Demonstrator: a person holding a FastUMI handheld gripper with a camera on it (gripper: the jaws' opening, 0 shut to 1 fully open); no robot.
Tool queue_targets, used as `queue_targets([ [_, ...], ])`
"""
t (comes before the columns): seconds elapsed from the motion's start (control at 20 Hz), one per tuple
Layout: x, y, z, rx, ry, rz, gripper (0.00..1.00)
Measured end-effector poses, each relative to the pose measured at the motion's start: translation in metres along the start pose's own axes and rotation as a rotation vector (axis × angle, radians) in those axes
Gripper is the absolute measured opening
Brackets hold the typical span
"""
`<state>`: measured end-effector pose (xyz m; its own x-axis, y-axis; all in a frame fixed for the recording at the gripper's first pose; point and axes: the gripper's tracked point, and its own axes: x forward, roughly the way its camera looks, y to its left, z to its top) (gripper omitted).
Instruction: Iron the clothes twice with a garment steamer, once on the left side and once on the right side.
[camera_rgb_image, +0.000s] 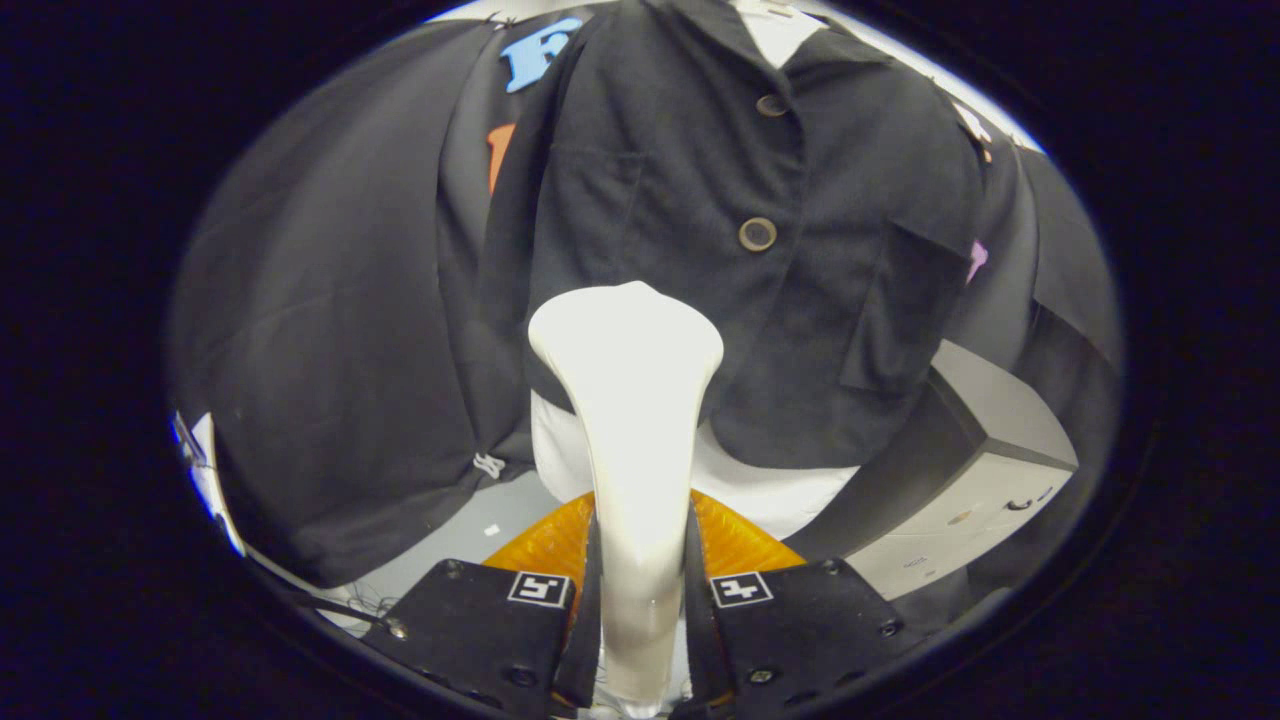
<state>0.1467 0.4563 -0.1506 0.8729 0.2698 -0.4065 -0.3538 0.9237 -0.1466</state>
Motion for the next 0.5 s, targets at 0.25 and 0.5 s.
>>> queue_targets([
  [0.25,-0.086,-0.055,0.016,0.015,-0.118,0.048,0.38],
  [0.5,-0.168,-0.153,0.012,0.047,-0.191,0.037,0.38],
])
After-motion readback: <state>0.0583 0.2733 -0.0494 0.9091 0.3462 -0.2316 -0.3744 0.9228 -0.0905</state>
